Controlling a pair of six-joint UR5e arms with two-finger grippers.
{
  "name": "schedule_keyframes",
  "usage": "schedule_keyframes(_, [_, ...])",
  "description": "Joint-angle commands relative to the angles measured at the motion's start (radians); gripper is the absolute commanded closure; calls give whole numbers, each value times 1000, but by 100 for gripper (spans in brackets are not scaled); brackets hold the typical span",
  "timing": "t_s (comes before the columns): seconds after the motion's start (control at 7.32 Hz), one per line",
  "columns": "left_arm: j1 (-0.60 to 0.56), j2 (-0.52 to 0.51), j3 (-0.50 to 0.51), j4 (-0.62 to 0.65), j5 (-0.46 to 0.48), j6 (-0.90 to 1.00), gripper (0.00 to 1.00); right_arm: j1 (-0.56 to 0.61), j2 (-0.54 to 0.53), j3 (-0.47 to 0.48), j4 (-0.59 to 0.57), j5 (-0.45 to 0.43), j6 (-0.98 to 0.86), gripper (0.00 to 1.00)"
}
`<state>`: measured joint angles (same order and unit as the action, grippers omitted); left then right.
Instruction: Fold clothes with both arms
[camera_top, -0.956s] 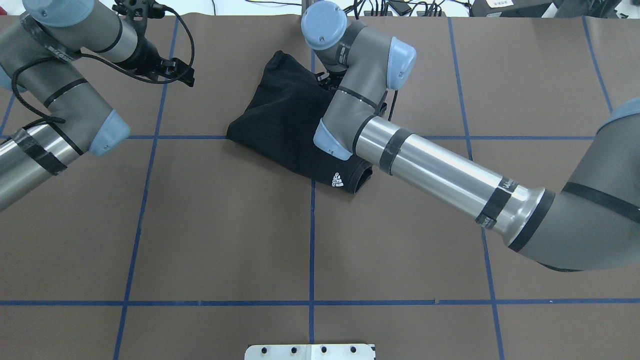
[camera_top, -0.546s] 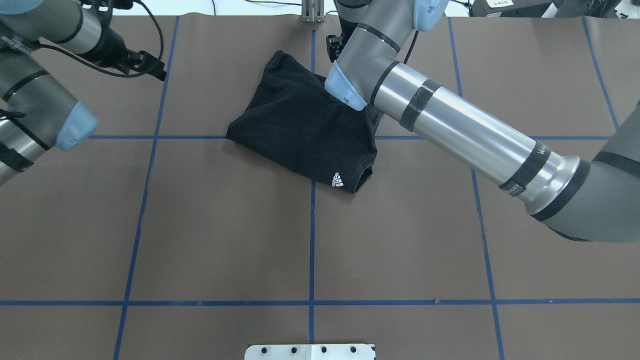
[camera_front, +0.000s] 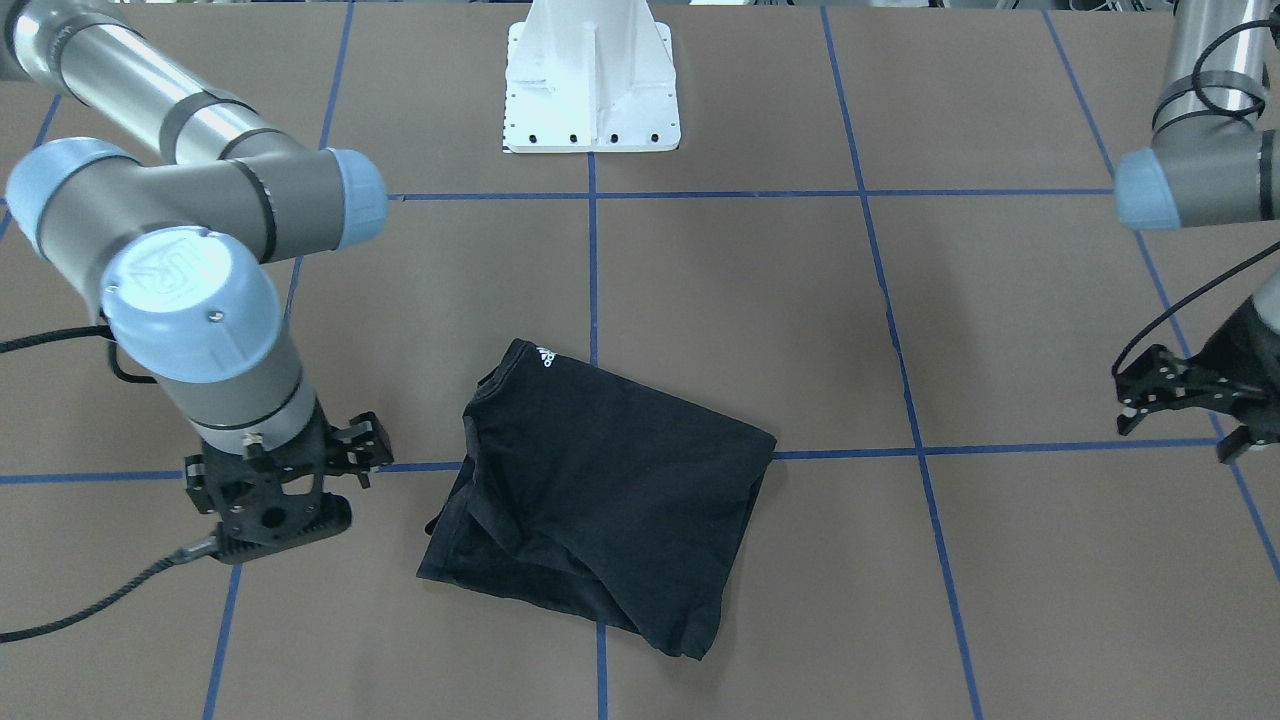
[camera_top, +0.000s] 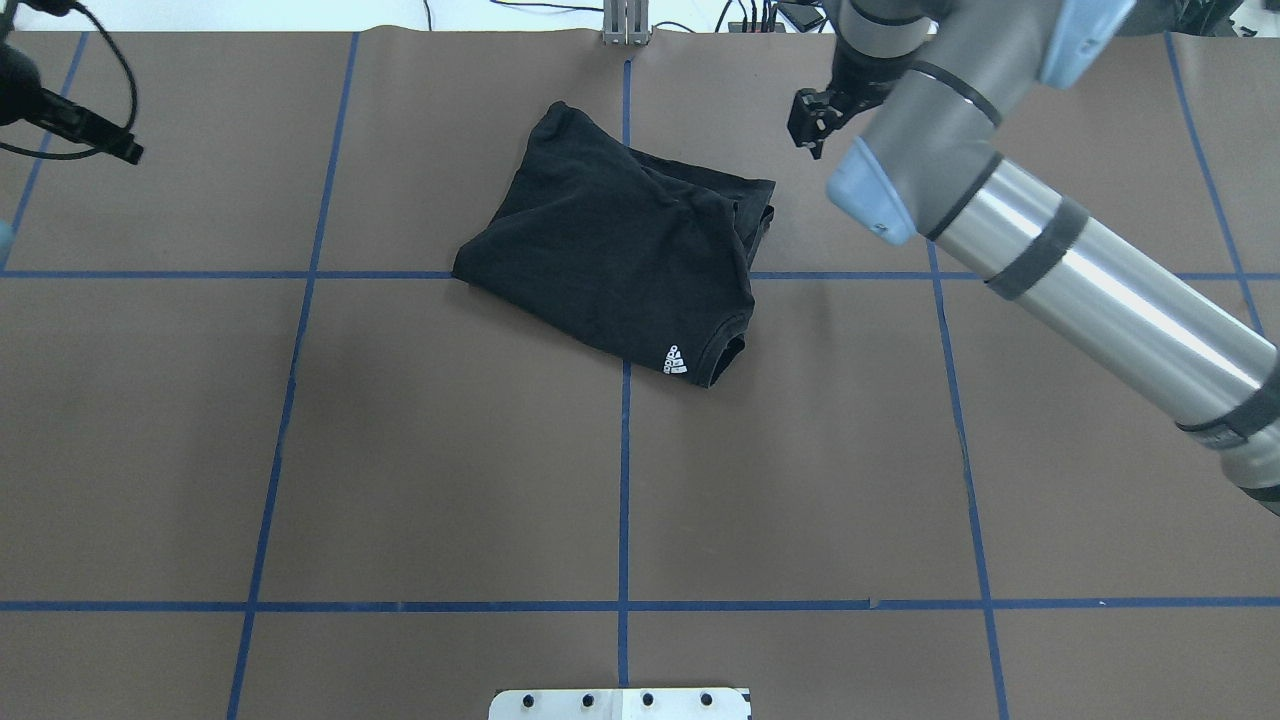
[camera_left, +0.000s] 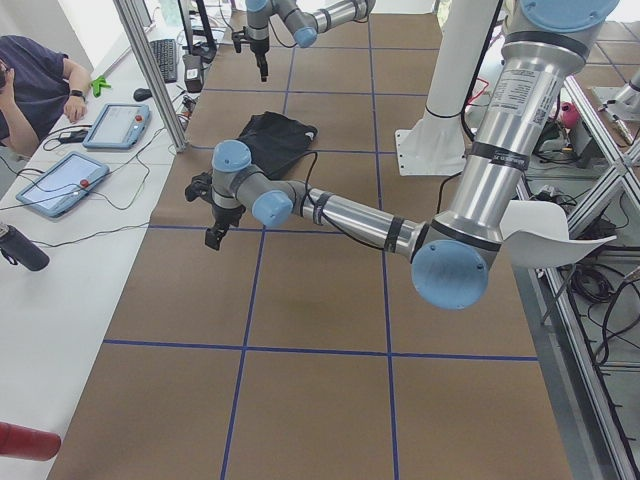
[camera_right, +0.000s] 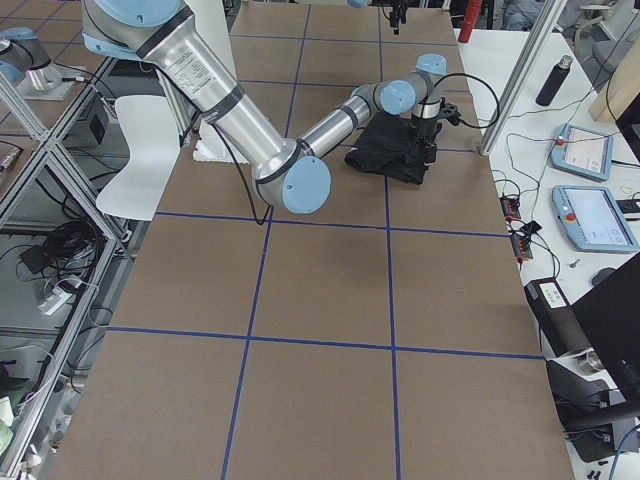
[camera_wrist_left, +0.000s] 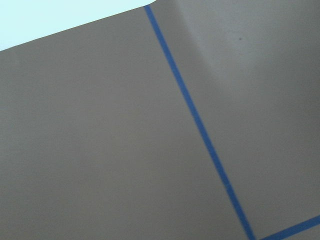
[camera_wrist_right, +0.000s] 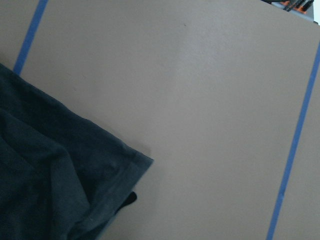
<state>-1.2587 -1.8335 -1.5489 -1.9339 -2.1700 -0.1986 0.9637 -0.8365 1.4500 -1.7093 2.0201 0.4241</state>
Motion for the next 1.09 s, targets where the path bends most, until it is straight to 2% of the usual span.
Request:
schedule_keyframes(0.0, [-149,159,-25,21,-81,105,0,108,-207,122,3,98,-175,0])
schedule_keyframes(0.27, [-220,288,-72,94,-80,111,0,228,-359,167,8,175,-339,0])
schedule_keyframes(0.41, [-252,312,-77,130,-80,148,0,292,-421,174,8,218,-425,0])
schedule_keyframes(0.55, [-312,324,-77,194,-80,271,0,353,-488,173,8,260,-506,0])
schedule_keyframes(0.68, [-341,329,-86,298,-80,327,0,400,-536,173,8,262,-555,0])
schedule_keyframes(0.96, [-354,333,-167,510,-74,343,0,469,-602,174,4,276,-619,0])
